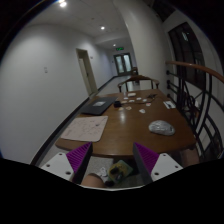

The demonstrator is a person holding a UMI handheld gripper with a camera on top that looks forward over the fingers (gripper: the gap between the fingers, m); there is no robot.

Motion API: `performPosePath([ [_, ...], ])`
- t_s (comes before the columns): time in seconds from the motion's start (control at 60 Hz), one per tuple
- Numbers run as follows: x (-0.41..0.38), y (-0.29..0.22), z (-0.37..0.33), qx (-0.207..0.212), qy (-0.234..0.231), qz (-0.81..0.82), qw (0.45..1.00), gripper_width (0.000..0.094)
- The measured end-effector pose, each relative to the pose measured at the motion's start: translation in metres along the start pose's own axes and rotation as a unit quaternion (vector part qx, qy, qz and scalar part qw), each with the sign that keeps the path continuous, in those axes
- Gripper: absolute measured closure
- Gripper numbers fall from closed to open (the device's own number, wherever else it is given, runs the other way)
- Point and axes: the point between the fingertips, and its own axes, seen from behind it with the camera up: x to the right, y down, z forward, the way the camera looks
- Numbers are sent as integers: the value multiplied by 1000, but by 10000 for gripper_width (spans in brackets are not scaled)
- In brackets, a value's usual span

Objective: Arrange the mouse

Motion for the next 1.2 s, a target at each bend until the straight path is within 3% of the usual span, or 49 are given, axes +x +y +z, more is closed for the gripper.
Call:
performPosePath([
  [0.283,152,-15,47,2,118,-31,992,112],
  [0.417,217,-9,79,-17,161,-47,986,111],
  [0.717,265,-19,145,-43,149,-46,987,116],
  [0.85,298,-41,174,-54,176,-51,982,125],
  [0.9,305,-45,186,-55,174,-35,982,176],
  [0.933,306,-45,192,-57,169,-14,984,269],
  [0.967,310,-48,196,-54,174,-7,983,422],
  [1.133,315,-51,193,-48,195,2,980,573],
  [1.2,306,-69,179,-22,209,1,978,589],
])
